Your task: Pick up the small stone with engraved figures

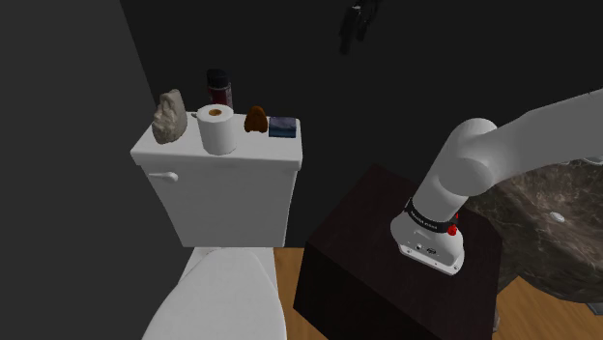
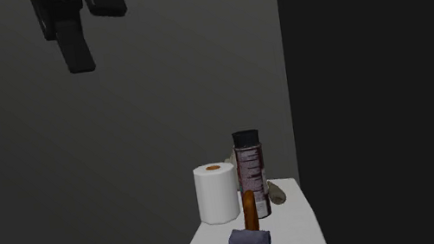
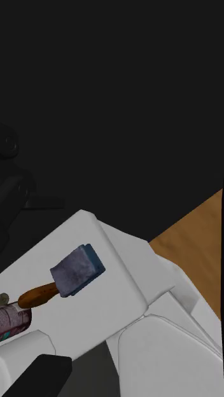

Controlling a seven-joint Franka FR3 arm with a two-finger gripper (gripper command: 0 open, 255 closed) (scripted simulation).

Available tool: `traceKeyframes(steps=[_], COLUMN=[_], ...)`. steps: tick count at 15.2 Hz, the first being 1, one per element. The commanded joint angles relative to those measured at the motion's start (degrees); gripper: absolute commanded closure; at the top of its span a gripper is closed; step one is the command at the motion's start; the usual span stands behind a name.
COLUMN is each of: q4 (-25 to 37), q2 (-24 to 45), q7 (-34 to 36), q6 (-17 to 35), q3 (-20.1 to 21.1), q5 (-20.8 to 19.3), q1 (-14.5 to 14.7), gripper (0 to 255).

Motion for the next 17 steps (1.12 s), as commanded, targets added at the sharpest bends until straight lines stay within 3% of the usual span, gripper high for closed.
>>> traceKeyframes(steps=[1, 9, 17], q4=[0.00, 2.23, 8.56], q2=[0.00, 15.27, 31.89], q7=[0.00, -8.81, -18.19], q6=[0.00, 10.28, 17.31], q3=[0.00, -3.23, -4.76], q5=[0.00, 1.54, 4.69], q1=[0.00, 2.86, 5.50], gripper=[0, 0, 0])
